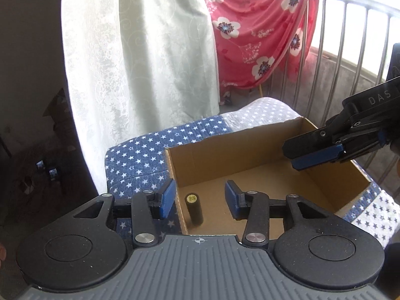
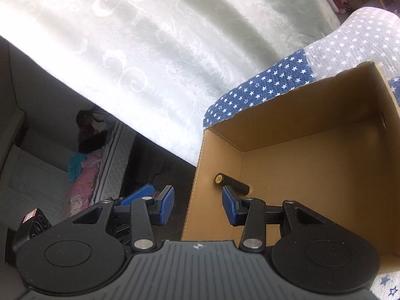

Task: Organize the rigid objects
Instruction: 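Carry the black cylinder into the cardboard box and open the right tool, then grasp the green glue stick from the pink cap with the right tool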

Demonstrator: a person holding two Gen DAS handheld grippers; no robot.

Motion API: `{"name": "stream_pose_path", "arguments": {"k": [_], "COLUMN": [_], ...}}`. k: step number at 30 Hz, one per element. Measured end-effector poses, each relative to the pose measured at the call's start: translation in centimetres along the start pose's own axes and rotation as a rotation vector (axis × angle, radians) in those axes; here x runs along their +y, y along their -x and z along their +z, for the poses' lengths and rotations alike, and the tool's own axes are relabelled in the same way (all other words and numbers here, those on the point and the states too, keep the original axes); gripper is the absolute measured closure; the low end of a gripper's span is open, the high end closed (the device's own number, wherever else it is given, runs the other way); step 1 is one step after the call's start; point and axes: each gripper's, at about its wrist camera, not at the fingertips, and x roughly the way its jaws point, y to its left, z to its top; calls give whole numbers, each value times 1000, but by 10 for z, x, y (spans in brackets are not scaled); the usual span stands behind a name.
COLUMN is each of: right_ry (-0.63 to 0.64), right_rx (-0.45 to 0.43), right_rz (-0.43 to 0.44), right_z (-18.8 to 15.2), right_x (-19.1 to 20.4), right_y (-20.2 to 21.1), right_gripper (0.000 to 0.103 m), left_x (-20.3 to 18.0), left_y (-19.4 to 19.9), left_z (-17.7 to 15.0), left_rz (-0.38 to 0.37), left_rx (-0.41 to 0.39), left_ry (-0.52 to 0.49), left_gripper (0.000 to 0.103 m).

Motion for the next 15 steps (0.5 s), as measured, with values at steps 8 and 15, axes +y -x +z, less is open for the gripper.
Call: {"name": "stream_pose_path", "arguments": {"k": [8, 15], "right_ry": [114, 152], "right_rx": [-94, -101], "right_rz": [51, -37], "right_z": [-91, -162], "right_x": [2, -34], "right_y": [59, 51], "right_gripper": [54, 54], "left_x": [-31, -68], "left_y": [45, 37], "left_z": [-85, -148], "left_rz": [-111, -224], "left_rx": [-46, -17], "left_ry": [10, 49], "left_gripper": [57, 57]}}
